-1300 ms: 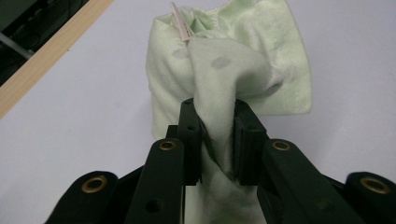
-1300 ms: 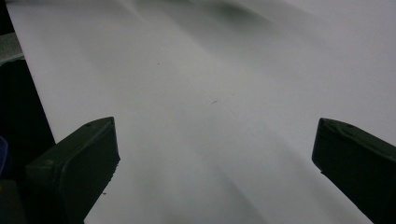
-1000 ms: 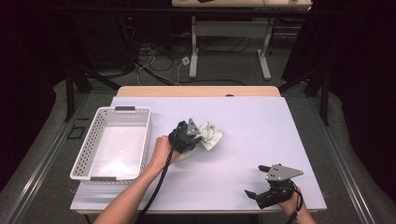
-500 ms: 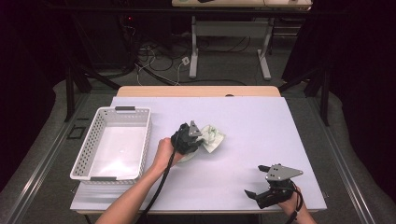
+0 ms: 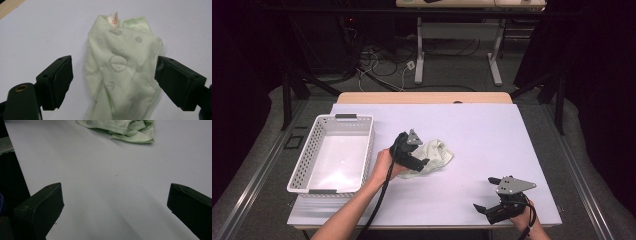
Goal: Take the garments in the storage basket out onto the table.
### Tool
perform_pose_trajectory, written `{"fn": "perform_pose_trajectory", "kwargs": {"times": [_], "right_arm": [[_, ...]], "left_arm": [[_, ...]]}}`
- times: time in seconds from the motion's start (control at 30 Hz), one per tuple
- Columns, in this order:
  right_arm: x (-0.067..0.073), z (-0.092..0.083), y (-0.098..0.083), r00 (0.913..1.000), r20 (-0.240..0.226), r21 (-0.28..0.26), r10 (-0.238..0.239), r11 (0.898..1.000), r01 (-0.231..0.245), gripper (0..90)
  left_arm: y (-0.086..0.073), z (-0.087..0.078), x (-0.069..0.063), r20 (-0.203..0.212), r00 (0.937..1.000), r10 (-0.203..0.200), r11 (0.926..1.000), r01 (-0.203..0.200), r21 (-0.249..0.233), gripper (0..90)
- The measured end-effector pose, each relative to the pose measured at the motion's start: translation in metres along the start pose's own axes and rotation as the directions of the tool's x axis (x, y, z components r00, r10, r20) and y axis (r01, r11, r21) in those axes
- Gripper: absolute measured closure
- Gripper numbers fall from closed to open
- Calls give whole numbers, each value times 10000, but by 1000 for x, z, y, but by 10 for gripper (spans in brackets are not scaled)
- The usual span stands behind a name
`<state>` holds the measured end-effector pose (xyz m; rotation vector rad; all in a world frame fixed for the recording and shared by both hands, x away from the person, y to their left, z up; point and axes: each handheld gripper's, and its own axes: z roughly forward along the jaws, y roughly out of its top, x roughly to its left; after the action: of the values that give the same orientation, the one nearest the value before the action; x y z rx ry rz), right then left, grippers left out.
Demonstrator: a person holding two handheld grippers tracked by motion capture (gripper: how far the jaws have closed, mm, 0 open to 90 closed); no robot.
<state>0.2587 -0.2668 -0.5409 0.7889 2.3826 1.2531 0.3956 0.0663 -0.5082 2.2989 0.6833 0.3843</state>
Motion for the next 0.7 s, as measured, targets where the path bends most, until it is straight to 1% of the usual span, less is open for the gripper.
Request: {"fn": "perform_pose_trajectory", "kwargs": {"times": [0.03,0.1,0.13,0.17,0.2,0.23,0.27,0.37,0.4,0.43,0.5,0.53,0.6,0.7], "right_arm": [[0,0,0,10000,0,-20,6,10000,-6,2],[0,0,0,10000,28,-10,-5,10000,5,2],[0,0,0,10000,28,-10,-5,10000,5,2],[1,0,0,10000,40,1,4,10000,-4,2],[1,0,0,10000,40,1,4,10000,-4,2],[1,0,0,10000,23,-11,7,10000,-7,2],[1,0,0,10000,23,-11,7,10000,-7,2],[0,0,0,10000,-17,4,2,10000,-2,2],[0,0,0,10000,-30,76,8,10000,-7,2],[0,0,0,10000,-30,76,8,10000,-7,2],[0,0,0,10000,-2,6,4,10000,-4,2],[0,0,0,10000,-2,6,4,10000,-4,2],[0,1,0,10000,-7,9,6,10000,-6,2],[0,1,0,10000,-8,18,12,10000,-12,2]], "left_arm": [[0,-5,1,-56,10000,-79,9999,78,-99,121],[-1,-12,2,-174,9998,-84,9998,80,-207,74],[-1,-12,2,-174,9998,-84,9998,80,-207,58],[-1,-20,1,-256,9995,-174,9992,164,-365,38],[-1,-20,1,-256,9995,-174,9992,164,-365,28],[-3,-27,0,-306,9994,-181,9990,169,-407,12],[-3,-27,0,-306,9994,-181,9990,169,-407,1],[-5,-37,-2,-349,9993,-147,9984,128,-546,0],[-7,-41,-2,-426,9990,-127,9982,102,-586,0],[-7,-41,-2,-426,9990,-127,9982,102,-586,0],[-10,-50,-3,-522,9984,-211,9978,177,-639,0],[-10,-50,-3,-522,9984,-211,9978,177,-639,0],[-15,-58,-4,-621,9978,-215,9974,171,-703,0],[-17,-63,-4,-657,9977,-170,9973,123,-719,0]]}}
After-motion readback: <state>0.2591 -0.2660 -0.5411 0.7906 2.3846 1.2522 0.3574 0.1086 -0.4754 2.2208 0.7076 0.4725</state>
